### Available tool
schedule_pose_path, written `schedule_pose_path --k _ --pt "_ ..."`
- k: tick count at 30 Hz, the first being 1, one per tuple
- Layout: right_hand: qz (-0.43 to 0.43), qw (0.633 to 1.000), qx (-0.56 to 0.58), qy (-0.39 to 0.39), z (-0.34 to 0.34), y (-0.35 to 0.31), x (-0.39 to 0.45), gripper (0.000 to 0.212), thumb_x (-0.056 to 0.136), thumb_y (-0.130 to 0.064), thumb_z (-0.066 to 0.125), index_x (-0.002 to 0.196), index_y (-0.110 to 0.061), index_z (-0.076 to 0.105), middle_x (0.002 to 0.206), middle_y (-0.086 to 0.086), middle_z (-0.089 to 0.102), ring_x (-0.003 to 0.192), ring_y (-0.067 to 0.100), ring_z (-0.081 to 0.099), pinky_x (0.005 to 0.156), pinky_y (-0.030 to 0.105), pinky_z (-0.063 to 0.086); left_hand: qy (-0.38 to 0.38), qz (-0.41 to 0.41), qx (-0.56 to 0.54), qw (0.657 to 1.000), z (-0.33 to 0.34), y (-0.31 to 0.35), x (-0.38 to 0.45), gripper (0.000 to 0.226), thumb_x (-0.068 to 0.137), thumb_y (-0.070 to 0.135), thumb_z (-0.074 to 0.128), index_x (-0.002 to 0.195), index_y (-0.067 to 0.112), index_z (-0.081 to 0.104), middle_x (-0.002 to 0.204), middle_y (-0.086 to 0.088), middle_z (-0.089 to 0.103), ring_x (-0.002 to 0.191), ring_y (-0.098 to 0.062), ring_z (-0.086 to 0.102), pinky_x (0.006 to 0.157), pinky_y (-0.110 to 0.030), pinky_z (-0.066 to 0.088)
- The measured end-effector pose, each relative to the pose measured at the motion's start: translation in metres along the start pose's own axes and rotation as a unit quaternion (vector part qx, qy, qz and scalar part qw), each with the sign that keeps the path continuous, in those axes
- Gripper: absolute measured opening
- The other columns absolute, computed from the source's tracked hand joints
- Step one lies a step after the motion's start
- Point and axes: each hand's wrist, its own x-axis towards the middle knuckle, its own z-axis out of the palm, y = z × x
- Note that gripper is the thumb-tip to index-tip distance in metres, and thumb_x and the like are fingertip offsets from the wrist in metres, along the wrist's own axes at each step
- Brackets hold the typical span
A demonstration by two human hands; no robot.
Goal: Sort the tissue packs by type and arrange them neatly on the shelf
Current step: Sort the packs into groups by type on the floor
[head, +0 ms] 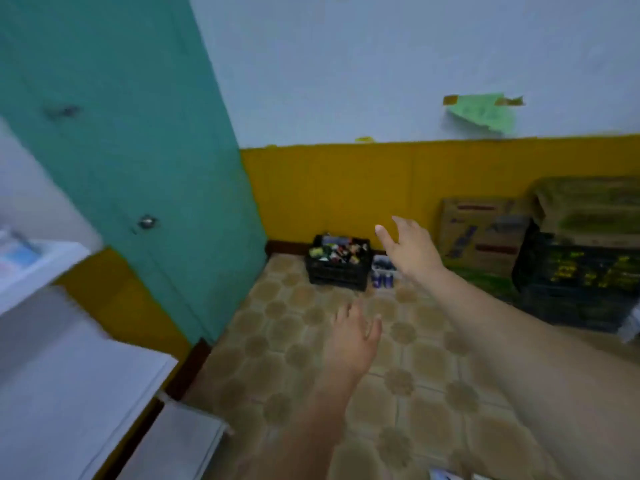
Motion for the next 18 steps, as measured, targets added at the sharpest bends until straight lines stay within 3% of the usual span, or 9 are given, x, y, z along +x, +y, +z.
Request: schedule_pose_path --k 4,8,11,13,18 --pt "-0.106 0.991 0.082 -0.003 0.048 -0.199 -0.051 0.067 0.1 -0.057 0.033 0.149 -0.011 0.036 0.153 0.013 0.038 0.141 0.031 0.035 0.114 0.044 0.029 0.133 -0.043 -0.003 0.99 -0.138 -0.092 -0.083 0.066 0.097 0.058 0.033 0.147 0.016 0.04 0.138 -0.01 0.049 0.128 -0.031 0.046 0.109 -0.042 0.038" --pt "-0.227 0.959 0.162 -0.045 0.109 -0.393 -0.132 0.061 0.101 -0.046 0.043 0.142 -0.002 0.045 0.146 0.019 0.047 0.137 0.031 0.041 0.112 0.038 0.03 0.252 -0.125 0.014 0.96 -0.27 -0.193 -0.18 0.077 0.086 0.063 0.023 0.141 0.015 0.047 0.131 -0.011 0.053 0.12 -0.031 0.052 0.103 -0.04 0.043" --pt "-0.331 0.915 0.208 -0.097 0.15 -0.516 -0.206 0.054 0.101 -0.041 0.047 0.135 0.002 0.05 0.138 0.023 0.053 0.13 0.034 0.047 0.107 0.038 0.032 0.325 -0.186 0.013 0.927 -0.355 -0.259 -0.257 0.06 0.097 0.052 0.039 0.143 0.014 0.047 0.137 -0.01 0.051 0.126 -0.028 0.049 0.106 -0.036 0.038" --pt "-0.387 0.882 0.233 -0.132 0.173 -0.584 -0.258 0.056 0.099 -0.046 0.046 0.132 -0.001 0.053 0.135 0.021 0.055 0.126 0.033 0.049 0.104 0.038 0.035 0.371 -0.219 0.025 0.902 -0.4 -0.299 -0.31 0.05 0.1 0.041 0.048 0.144 0.016 0.046 0.141 -0.009 0.048 0.13 -0.026 0.045 0.107 -0.036 0.036" --pt "-0.479 0.803 0.278 -0.221 0.235 -0.716 -0.377 0.065 0.094 -0.055 0.042 0.134 -0.005 0.053 0.136 0.015 0.056 0.125 0.03 0.051 0.104 0.04 0.039 0.464 -0.3 0.036 0.832 -0.481 -0.388 -0.436 0.048 0.1 0.036 0.048 0.144 0.016 0.046 0.14 -0.005 0.049 0.133 -0.02 0.042 0.11 -0.034 0.037"
